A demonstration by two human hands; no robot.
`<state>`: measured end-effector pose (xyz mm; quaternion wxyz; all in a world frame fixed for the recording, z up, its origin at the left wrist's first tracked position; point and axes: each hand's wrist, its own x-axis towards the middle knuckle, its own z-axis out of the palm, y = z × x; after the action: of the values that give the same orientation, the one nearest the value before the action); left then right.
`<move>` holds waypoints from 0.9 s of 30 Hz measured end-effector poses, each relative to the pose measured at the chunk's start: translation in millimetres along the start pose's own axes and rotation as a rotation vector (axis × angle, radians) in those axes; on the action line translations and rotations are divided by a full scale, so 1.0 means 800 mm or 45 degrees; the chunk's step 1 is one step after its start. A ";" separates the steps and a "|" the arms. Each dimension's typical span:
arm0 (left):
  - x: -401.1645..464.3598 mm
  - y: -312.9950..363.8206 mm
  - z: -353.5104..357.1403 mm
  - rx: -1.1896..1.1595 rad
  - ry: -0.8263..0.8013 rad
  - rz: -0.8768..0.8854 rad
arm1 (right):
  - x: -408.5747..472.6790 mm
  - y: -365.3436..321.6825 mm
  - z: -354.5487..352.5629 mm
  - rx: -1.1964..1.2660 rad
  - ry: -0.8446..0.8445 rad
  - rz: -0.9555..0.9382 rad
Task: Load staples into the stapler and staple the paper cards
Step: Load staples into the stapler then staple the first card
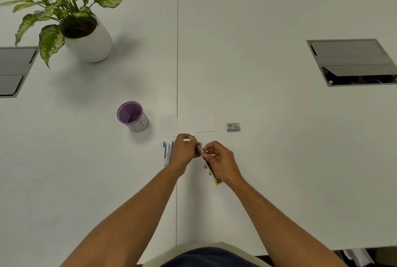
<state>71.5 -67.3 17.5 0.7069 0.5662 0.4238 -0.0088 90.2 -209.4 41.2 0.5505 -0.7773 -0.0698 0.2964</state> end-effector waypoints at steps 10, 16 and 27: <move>-0.003 0.004 -0.008 -0.088 0.071 0.032 | 0.004 -0.007 -0.003 -0.088 -0.089 -0.017; -0.008 0.013 -0.010 -0.094 -0.007 0.116 | 0.007 -0.010 0.000 -0.147 -0.109 -0.020; -0.023 0.022 -0.014 -0.092 -0.102 0.244 | 0.008 -0.019 0.001 -0.085 -0.065 0.014</move>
<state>61.4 -60.4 42.9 0.7408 0.5775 0.3392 0.0514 98.2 -200.4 52.2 0.5207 -0.7878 -0.0894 0.3167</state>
